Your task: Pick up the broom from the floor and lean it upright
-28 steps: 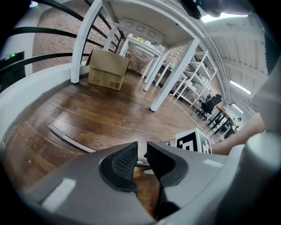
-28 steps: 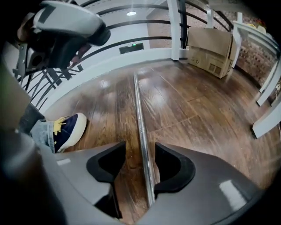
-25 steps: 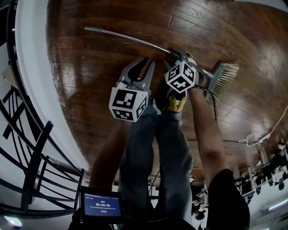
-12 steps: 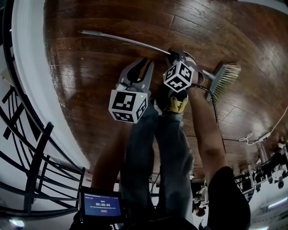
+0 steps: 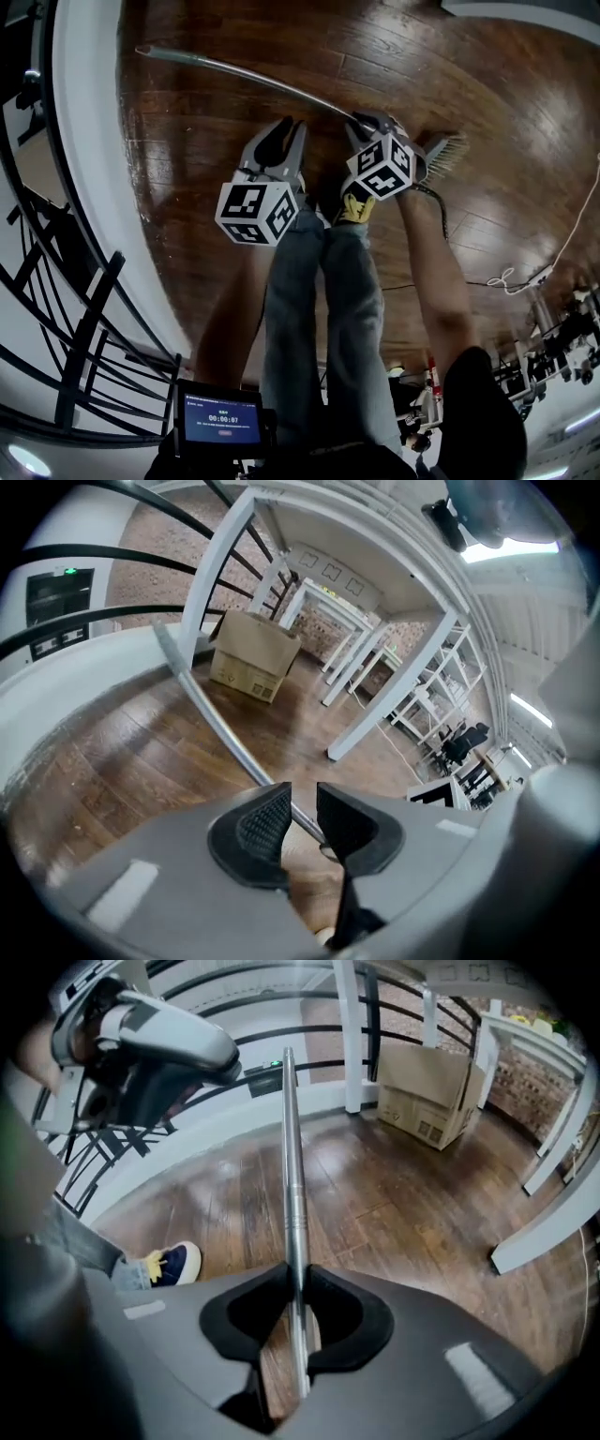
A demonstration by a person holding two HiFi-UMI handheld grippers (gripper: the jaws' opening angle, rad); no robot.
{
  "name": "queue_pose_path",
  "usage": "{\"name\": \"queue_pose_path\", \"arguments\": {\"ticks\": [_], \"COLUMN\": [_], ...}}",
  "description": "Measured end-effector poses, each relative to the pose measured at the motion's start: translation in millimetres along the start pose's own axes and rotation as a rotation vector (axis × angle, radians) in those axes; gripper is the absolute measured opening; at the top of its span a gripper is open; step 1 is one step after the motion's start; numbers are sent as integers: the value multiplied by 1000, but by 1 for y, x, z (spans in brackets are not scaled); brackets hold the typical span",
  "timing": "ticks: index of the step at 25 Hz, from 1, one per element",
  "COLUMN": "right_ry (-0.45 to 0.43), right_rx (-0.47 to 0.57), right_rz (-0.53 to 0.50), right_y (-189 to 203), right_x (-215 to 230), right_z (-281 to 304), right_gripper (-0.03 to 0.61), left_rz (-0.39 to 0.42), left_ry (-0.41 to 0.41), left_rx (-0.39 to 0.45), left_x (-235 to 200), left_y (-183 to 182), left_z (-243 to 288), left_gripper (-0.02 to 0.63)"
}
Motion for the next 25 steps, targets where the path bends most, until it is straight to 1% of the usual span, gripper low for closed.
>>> {"name": "queue_pose_path", "arguments": {"ticks": [2,4,7,9,10,12,14,15,16,17,18,19,20,22,23,24,25], "right_ry": [-5,-7,2,33,53,93,136,155,171,184,196,206,212,208,202,199,200], "right_rx": [38,79,144,183,201,242,288,309,328,344,356,366,374,393,403,413,421], "right_rz": [49,93,135,156,171,207,252,274,290,299,308,323,346,399,419,429,430], "right_y": [-17,-35,-61,-76,-82,-96,-107,-111,-114,-115,-116,-117,-117,-120,-123,-125,-128], "right_x": [10,19,29,38,44,57,70,75,80,85,91,97,101,106,107,108,108], "right_z": [-36,-66,-98,-115,-123,-141,-160,-169,-178,-185,-191,-196,-200,-205,-207,-209,-210], "right_gripper": [77,77,77,76,77,75,77,77,77,77,78,78,78,80,80,80,81], "left_rz": [12,44,90,143,173,236,289,298,299,305,325,359,395,447,469,497,529], "left_ry": [19,30,39,54,60,58,51,53,60,74,94,121,151,211,246,277,294], "left_rx": [38,64,122,149,162,189,204,210,218,226,232,236,239,257,270,275,272], "left_x": [22,44,67,81,88,103,121,130,139,148,156,166,176,198,209,221,229], "left_y": [-35,-69,-116,-142,-155,-180,-201,-210,-217,-222,-227,-230,-234,-242,-247,-250,-251], "left_z": [-6,-9,-12,-12,-12,-13,-15,-17,-18,-19,-16,-13,-9,-8,-9,-8,-4], "left_gripper": [132,158,163,161,153,103,77,94,141,167,189,229,252,247,230,235,255]}}
Point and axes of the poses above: the fingertips, and each gripper's own axes: z forward along the fingers, x to its right, y out of its underside, the point moved 5 cm from there along -z, backward along the fingers, and after that the axes turned 11 degrees about y, right-handed, at the moved point
